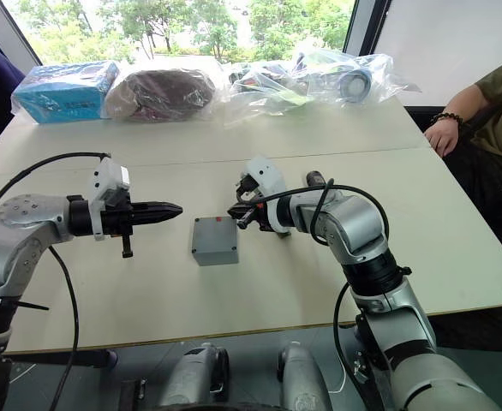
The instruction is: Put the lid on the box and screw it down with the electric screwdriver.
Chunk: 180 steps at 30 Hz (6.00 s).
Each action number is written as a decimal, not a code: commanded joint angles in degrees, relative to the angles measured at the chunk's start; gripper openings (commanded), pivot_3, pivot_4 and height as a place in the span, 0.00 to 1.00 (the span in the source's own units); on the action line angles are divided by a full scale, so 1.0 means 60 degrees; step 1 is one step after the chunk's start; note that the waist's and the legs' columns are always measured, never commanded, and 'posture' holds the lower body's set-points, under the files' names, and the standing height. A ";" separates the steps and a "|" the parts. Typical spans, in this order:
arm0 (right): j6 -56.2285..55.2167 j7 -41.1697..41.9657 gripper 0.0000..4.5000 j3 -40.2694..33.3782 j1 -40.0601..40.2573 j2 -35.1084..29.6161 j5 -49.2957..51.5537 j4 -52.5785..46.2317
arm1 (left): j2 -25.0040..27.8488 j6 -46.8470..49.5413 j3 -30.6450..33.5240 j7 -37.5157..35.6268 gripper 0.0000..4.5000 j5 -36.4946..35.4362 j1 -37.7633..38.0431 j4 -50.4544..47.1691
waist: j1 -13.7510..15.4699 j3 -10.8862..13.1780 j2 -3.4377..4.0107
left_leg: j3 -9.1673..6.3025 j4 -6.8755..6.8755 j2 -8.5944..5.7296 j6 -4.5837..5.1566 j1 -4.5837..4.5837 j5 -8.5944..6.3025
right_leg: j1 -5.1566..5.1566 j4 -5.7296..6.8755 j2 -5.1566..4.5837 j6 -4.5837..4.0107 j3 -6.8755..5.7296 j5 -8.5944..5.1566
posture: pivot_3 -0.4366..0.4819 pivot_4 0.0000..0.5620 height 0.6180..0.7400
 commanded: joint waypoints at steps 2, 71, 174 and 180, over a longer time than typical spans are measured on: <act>-0.0023 -0.0031 0.03 -0.0209 -0.0281 0.0123 0.0201 -0.0466 | -0.0006 -0.0073 0.0100 0.0023 0.00 -0.0093 -0.0080 -0.0270 | 0.0000 0.0000 0.0000 | 0.0000 0.0000 0.0000 0.0000 0.0000 0.0000 | 0.0000 0.0000 0.0000 0.0000 0.0000 0.0000 | 0.48 0.27 1.00; -0.0909 0.0325 1.00 -0.0301 0.0598 -0.1192 -0.0198 -0.0837 | -0.0102 0.0080 -0.0001 0.0088 0.00 -0.0176 -0.0207 -0.0426 | 0.0032 0.0001 -0.0002 | -0.0001 0.0000 0.0000 0.0000 0.0000 0.0000 | 0.0000 -0.0001 -0.0002 0.0000 0.0000 0.0000 | 0.48 0.27 1.00; -0.8127 -0.0717 0.39 -0.0858 0.2622 0.2191 -0.0866 -0.1190 | -0.1183 -0.1792 -0.2495 -0.1467 0.00 0.2109 -0.1366 0.2046 | 0.0009 0.0072 0.0020 | 0.0021 0.0003 -0.0006 -0.0019 -0.0007 0.0012 | -0.0011 0.0017 0.0007 -0.0002 0.0001 -0.0002 | 0.48 0.27 1.00; -0.8368 -0.0601 0.39 -0.0764 0.2748 0.2117 -0.0997 -0.0852 | -0.1116 -0.1826 -0.2475 -0.1532 0.00 0.2124 -0.1350 0.2089 | 0.0006 0.0072 0.0020 | 0.0021 0.0003 -0.0006 -0.0019 -0.0006 0.0012 | -0.0010 0.0017 0.0007 -0.0002 0.0001 -0.0002 | 0.48 0.27 1.00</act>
